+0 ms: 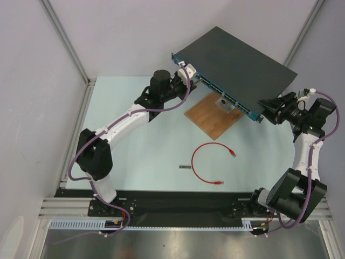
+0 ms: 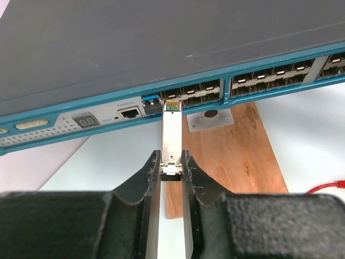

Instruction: Insert the plug into the switch port

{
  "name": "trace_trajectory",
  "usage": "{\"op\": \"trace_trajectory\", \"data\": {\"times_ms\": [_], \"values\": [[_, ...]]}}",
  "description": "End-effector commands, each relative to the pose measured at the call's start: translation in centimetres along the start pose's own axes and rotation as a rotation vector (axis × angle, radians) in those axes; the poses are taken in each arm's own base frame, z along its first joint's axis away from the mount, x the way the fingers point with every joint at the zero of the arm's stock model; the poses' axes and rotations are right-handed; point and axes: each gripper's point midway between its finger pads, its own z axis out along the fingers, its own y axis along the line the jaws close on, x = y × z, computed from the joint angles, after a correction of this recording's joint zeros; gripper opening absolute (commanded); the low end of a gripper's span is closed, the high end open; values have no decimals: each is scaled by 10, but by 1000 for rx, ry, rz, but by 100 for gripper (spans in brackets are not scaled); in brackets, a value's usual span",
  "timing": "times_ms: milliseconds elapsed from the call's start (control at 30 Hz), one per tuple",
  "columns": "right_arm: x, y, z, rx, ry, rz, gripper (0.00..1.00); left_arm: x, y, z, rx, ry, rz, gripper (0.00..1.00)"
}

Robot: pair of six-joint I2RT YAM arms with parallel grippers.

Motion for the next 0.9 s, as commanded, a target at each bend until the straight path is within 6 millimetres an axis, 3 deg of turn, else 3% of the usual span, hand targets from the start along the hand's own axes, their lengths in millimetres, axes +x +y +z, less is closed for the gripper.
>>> {"op": "trace_trajectory", "data": {"times_ms": [0, 233, 400, 500, 867], "values": [[-26, 2, 13, 22, -90, -166, 0, -13, 20, -7, -68, -51, 2, 0], [-26, 1, 13, 24, -97, -146, 0, -21, 22, -15, -90, -74, -46, 0], [-27, 0, 13, 16, -103, -155, 0, -25, 9, -22, -36, -71, -76, 0], [-28, 1, 13, 22, -112, -161, 0, -21, 16, -25, -68, -27, -89, 0], [-28, 4, 12, 24, -118, -162, 0, -28, 25, -13, -103, -7, -163, 0]]}}
